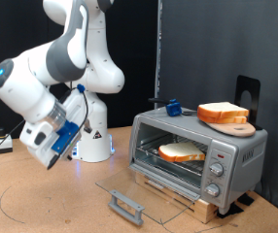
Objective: Make a piece of toast with the oven
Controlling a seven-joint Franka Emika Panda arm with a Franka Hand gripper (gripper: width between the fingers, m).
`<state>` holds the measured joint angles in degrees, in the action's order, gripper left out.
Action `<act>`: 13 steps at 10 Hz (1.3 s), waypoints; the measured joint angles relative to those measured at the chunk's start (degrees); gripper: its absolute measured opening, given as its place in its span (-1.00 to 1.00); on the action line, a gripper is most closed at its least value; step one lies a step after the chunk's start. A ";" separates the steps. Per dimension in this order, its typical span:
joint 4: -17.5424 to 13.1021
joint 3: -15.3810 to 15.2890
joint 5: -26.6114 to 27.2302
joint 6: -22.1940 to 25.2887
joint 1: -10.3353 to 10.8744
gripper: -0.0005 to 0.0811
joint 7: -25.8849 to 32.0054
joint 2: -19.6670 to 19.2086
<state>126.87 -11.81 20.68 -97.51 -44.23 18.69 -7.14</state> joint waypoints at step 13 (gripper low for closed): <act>2.87 0.35 3.94 -10.94 0.38 0.99 2.55 -15.89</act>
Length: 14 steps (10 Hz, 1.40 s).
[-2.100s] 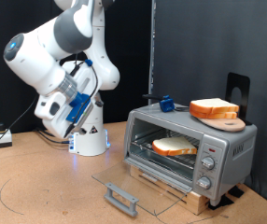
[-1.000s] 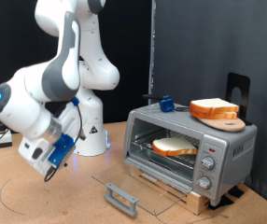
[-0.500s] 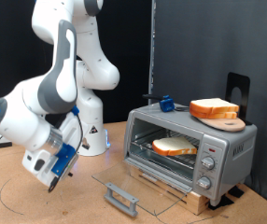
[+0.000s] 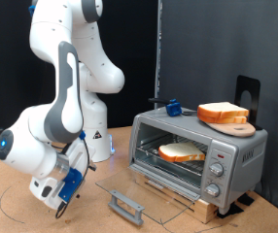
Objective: Make a piece of toast with the oven
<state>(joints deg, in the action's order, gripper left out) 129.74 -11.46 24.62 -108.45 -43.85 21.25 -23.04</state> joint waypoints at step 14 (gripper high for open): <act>11.44 -6.40 7.39 7.80 -2.20 0.99 8.01 7.13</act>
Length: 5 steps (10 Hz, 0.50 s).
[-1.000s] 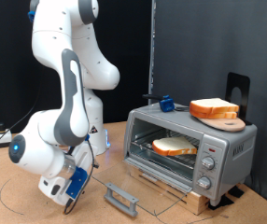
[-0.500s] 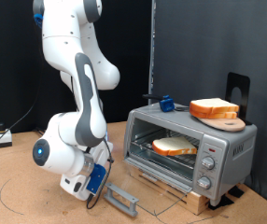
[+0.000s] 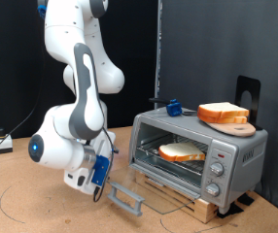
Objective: Make a piece of toast with the oven
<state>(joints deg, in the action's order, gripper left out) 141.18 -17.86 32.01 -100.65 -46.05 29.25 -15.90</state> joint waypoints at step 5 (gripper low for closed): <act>1.31 -1.08 3.61 8.66 -1.07 0.99 2.68 7.88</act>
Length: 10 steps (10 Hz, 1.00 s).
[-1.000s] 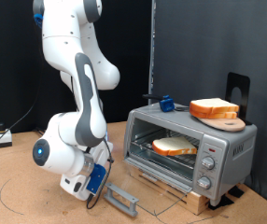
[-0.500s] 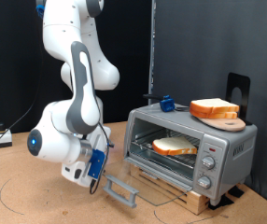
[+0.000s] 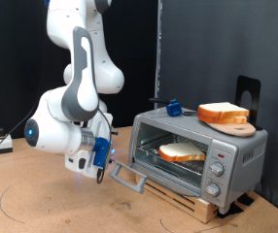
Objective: Make a piece of toast with the oven
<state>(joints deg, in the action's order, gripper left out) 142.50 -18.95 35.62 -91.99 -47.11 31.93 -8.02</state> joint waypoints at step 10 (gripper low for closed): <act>7.11 -6.27 5.66 8.65 3.39 0.99 -0.01 16.37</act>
<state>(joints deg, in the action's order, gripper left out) 149.61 -25.22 41.28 -83.34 -43.72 31.92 8.34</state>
